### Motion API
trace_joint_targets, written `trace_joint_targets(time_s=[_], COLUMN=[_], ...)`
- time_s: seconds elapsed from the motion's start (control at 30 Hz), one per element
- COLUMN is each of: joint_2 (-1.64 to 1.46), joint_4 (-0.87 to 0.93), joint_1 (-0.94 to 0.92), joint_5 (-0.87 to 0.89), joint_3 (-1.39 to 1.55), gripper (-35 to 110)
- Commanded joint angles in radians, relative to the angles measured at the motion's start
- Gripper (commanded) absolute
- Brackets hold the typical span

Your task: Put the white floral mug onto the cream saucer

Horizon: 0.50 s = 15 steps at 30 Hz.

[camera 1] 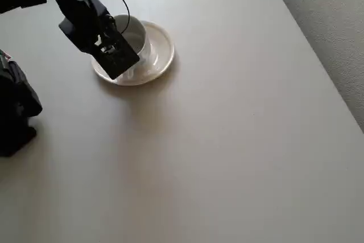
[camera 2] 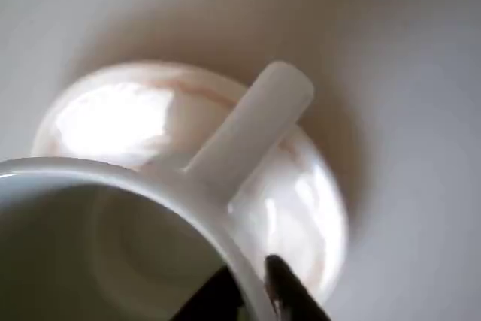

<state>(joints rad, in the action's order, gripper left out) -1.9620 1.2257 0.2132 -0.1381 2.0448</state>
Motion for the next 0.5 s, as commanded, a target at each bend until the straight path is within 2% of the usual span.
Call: trace_joint_targets(time_s=[0.0,0.2,0.47], joint_2=[0.011,0.035,0.023], joint_4=[-0.028,-0.025,-0.008], joint_1=[0.04,0.097,0.16], joint_5=[-0.003,-0.005,0.012], joint_3=[-0.002,-0.002,0.002], gripper=[7,15,15])
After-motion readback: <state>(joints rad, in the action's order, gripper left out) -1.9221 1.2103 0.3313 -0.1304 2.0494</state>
